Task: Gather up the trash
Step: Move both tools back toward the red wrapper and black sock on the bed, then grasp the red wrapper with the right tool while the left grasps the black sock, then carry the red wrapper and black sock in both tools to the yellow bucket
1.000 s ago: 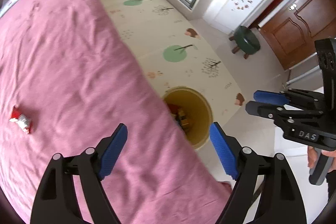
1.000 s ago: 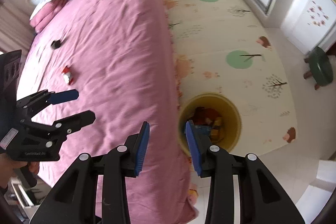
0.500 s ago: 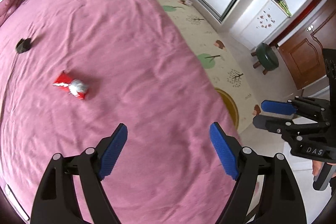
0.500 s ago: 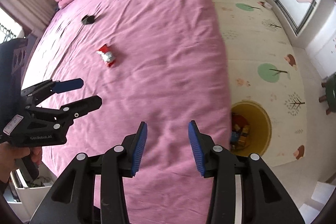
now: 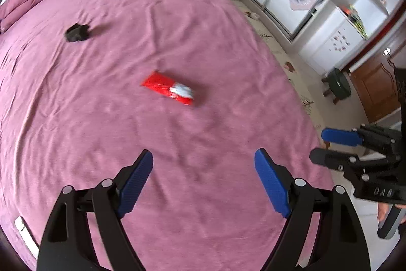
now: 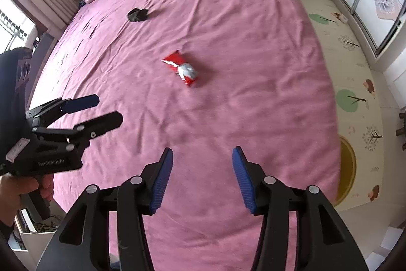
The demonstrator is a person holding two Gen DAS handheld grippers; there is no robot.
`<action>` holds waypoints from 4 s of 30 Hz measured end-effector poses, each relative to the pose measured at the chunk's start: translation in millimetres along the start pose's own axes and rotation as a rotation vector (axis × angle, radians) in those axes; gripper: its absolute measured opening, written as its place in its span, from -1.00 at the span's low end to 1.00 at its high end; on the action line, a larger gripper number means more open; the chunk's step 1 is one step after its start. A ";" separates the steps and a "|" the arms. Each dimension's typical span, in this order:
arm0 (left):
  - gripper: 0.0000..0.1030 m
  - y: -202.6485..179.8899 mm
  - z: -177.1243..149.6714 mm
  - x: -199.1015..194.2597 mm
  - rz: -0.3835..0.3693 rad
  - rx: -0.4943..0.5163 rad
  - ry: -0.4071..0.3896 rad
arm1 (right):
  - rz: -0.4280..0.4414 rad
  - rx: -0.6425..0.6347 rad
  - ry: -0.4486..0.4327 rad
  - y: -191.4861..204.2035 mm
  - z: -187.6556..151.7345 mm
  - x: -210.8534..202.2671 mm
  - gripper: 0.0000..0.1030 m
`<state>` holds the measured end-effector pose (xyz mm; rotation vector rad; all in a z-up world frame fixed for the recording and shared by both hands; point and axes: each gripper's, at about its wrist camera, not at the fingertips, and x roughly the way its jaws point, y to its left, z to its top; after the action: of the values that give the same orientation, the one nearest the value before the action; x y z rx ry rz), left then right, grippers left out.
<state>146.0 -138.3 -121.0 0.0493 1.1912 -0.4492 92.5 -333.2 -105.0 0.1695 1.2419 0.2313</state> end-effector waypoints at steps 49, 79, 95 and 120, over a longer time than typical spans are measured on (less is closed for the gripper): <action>0.78 269.3 176.1 137.0 0.213 -0.429 -0.223 | 0.119 -0.239 -0.052 80.1 242.3 240.6 -0.43; -0.12 269.7 203.4 159.9 0.108 -0.324 -0.136 | 0.168 -0.130 -0.041 70.3 237.0 230.9 -0.43; -0.12 149.1 51.0 68.4 0.024 -0.275 -0.080 | 0.119 -0.094 -0.026 56.1 117.3 125.1 -0.43; -0.11 -115.1 -29.9 12.5 -0.151 0.006 0.030 | -0.005 0.084 -0.130 -59.9 -52.7 -58.9 -0.43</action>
<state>81.5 -239.0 -121.0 -0.0294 1.2283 -0.5860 29.4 -406.4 -82.8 0.2503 1.1228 0.1612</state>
